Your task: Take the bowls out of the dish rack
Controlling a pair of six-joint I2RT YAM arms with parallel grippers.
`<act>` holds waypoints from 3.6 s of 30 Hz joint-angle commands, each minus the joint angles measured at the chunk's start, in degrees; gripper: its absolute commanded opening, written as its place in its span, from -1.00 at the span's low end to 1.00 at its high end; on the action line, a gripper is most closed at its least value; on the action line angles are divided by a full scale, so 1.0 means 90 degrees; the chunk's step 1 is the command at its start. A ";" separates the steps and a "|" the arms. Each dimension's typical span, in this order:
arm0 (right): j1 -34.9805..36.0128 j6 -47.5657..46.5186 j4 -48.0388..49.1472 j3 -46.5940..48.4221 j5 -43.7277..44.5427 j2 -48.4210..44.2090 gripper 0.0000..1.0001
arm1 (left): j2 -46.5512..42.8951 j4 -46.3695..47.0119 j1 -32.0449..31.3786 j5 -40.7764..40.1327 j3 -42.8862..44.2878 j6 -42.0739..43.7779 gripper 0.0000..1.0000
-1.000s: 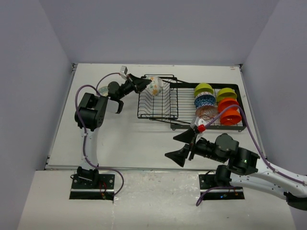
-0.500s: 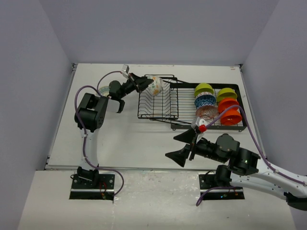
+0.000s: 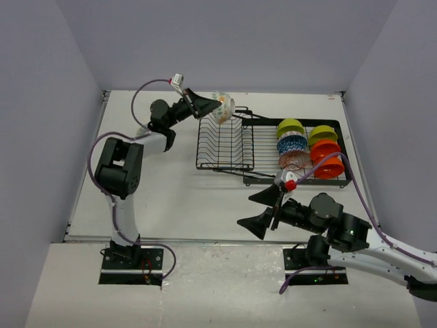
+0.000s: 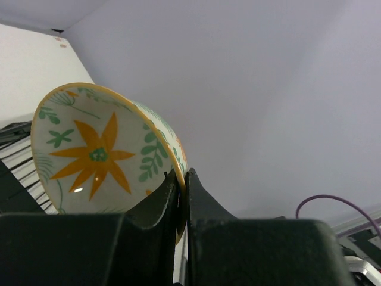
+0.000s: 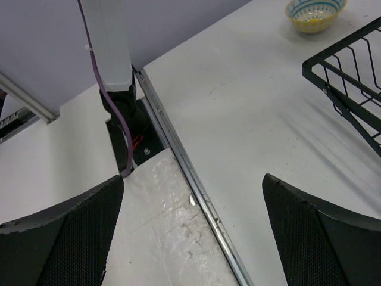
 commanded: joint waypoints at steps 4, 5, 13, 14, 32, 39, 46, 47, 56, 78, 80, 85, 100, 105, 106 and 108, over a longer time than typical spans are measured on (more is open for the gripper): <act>-0.0011 0.0001 0.0187 -0.0040 0.0479 -0.0142 0.98 | -0.1826 -0.4748 -0.0037 -0.0529 0.1150 0.3663 -1.00; -0.0011 0.0011 0.0225 -0.0069 0.0615 -0.0171 0.98 | -0.1994 -0.5548 -0.0037 -0.1354 0.1597 0.4626 -1.00; -0.0011 -0.0243 0.0246 -0.0147 0.1173 -0.0347 0.98 | -0.2738 -1.0182 0.0294 -0.5968 0.2401 0.5885 -1.00; -0.0011 -0.0262 0.0216 -0.0138 0.1153 -0.0366 0.97 | -0.2670 -1.0388 0.0372 -0.6455 0.2537 0.5953 -1.00; -0.0011 -0.0545 0.0031 -0.0352 0.1270 -0.0572 0.98 | 0.0377 -1.3045 0.0324 -0.7885 0.5068 0.6921 -1.00; -0.0011 -0.0575 0.0040 -0.0401 0.1085 -0.0591 0.98 | 0.0475 -1.3173 0.0305 -0.7876 0.4970 0.6979 -1.00; -0.0011 -0.0624 0.0148 -0.0538 0.1007 -0.0699 0.98 | 0.0758 -1.3368 0.0265 -0.8120 0.5078 0.7135 -1.00; -0.0011 -0.0624 0.0157 -0.0557 0.0978 -0.0689 0.98 | 0.0768 -1.3359 0.0256 -0.8101 0.5097 0.7164 -1.00; -0.0011 -0.0653 0.0294 -0.0723 0.0928 -0.0601 0.98 | 0.1051 -1.3427 0.0119 -0.8296 0.5097 0.7292 -1.00; -0.0011 -0.0604 0.0314 -0.0811 0.1055 -0.0444 0.98 | 0.1501 -1.3242 0.0031 -0.8715 0.5049 0.7350 -1.00; -0.0011 -0.0604 0.0314 -0.0821 0.1055 -0.0445 0.98 | 0.1549 -1.3261 0.0031 -0.8803 0.5029 0.7350 -1.00; -0.0011 -0.0604 0.0323 -0.0840 0.1055 -0.0493 0.98 | 0.1520 -1.3203 0.0031 -0.8804 0.4922 0.7292 -1.00; -0.0011 -0.0624 0.0382 -0.0811 0.1046 -0.0200 0.98 | 0.1647 -1.3026 0.0002 -0.8540 0.4980 0.7409 -0.91; -0.0001 -0.0643 0.0372 -0.0821 0.0977 -0.0269 0.98 | 0.1676 -1.3007 -0.0028 -0.8579 0.4960 0.7389 -0.87; -0.0011 -0.0643 0.0372 -0.0831 0.0968 -0.0278 0.98 | 0.1677 -1.2988 -0.0028 -0.8550 0.4960 0.7399 -0.82; -0.0011 -0.0643 0.0392 -0.0841 0.0977 -0.0298 0.98 | 0.1677 -1.3007 -0.0028 -0.8559 0.4961 0.7399 -0.72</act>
